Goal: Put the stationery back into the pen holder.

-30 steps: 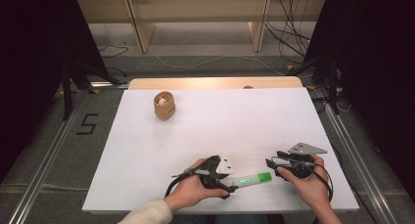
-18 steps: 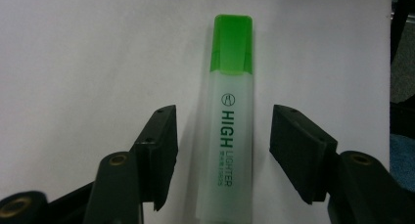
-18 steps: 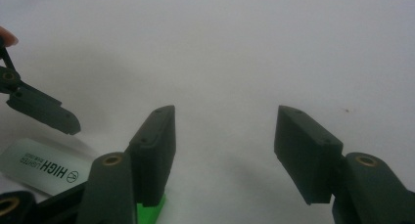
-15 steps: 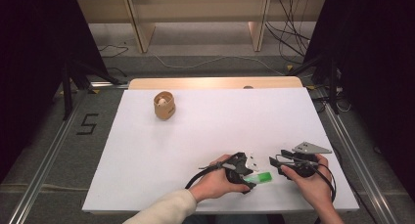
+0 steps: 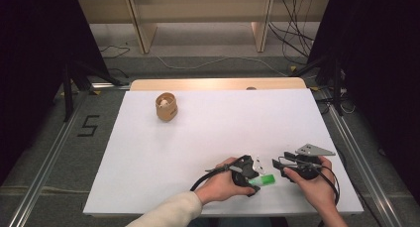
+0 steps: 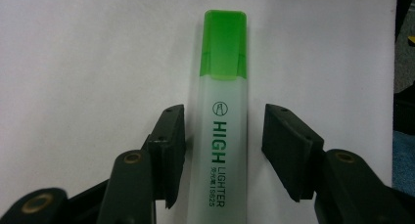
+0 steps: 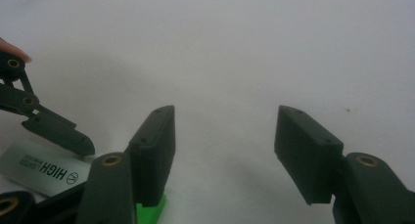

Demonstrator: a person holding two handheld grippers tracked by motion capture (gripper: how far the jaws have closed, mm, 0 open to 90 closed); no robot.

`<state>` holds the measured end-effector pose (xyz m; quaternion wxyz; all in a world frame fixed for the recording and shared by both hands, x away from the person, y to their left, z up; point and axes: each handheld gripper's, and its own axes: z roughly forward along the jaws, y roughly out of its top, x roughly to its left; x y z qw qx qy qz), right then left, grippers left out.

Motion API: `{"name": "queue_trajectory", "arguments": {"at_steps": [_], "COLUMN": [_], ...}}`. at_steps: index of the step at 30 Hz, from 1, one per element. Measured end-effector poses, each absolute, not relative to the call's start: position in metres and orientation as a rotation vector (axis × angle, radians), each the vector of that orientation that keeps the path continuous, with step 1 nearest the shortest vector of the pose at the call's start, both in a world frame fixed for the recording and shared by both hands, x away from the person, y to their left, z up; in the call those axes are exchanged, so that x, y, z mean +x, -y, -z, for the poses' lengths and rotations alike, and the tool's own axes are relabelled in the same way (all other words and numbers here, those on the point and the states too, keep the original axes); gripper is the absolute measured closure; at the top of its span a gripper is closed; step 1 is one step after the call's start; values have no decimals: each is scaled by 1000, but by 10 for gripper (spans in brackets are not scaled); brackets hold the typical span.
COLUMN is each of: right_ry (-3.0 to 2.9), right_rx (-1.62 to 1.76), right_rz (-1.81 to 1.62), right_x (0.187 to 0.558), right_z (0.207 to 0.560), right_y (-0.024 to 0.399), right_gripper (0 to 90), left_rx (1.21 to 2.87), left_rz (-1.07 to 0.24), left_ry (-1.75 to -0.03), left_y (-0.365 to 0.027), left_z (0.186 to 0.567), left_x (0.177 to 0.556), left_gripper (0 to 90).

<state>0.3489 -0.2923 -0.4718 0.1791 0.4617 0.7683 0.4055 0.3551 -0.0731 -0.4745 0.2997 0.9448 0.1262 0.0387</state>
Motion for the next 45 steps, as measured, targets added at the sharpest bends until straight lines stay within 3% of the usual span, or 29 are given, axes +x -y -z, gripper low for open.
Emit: {"name": "queue_trajectory", "arguments": {"at_steps": [45], "right_ry": [-2163], "right_rx": [1303], "right_rz": [-1146], "right_x": [349], "right_z": [472], "right_y": [294], "right_gripper": [413], "left_rx": [2561], "left_rz": [-133], "left_ry": [-356], "left_y": [81], "left_z": [471], "left_x": [354], "left_gripper": [667]}}
